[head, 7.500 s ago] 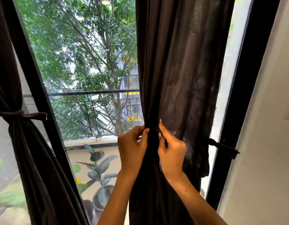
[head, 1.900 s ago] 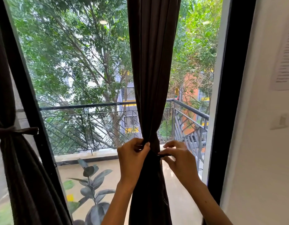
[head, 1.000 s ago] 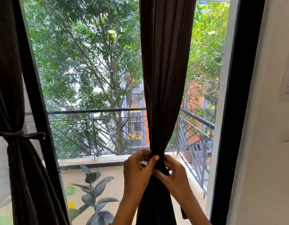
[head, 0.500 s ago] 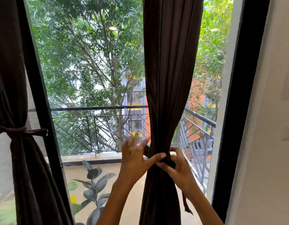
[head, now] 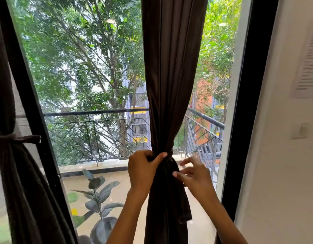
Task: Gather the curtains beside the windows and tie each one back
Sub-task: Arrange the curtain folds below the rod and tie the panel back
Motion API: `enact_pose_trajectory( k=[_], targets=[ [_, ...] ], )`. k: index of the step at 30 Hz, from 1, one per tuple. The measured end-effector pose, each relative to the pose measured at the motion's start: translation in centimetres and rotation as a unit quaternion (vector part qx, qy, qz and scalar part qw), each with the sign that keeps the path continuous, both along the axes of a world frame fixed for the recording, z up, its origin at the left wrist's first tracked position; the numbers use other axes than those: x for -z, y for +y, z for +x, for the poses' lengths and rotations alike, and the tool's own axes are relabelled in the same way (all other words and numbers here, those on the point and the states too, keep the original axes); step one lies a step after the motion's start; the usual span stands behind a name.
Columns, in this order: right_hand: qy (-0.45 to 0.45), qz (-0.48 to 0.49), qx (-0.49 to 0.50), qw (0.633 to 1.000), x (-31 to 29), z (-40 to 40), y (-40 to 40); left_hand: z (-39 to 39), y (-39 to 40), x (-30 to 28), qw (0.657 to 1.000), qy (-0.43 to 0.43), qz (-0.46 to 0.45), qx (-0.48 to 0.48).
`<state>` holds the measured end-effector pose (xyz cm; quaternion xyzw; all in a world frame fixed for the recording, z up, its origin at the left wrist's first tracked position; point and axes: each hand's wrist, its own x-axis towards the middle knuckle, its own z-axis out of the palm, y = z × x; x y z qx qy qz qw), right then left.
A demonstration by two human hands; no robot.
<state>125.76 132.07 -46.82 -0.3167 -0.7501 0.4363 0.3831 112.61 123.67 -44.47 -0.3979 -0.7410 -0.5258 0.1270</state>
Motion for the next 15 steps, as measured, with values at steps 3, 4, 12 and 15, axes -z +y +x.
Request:
enact_pose_trajectory(
  k=[3,4,12,15],
  targets=[
    [0.106,-0.108,-0.057,0.987,-1.8,-0.1,-0.7,0.3,0.2,0.0,1.000,-0.016,0.020,0.008],
    [0.154,-0.163,-0.087,0.971,-2.4,-0.2,-0.9,0.5,0.2,0.0,0.999,-0.015,0.026,0.011],
    [0.284,-0.267,-0.103,0.915,-1.8,-1.2,-2.1,0.6,-1.1,0.8,0.989,-0.052,0.070,0.120],
    [0.299,-0.199,-0.080,0.930,-1.2,-2.0,-2.9,1.2,-1.8,0.2,0.976,-0.106,0.075,0.174]
  ],
)
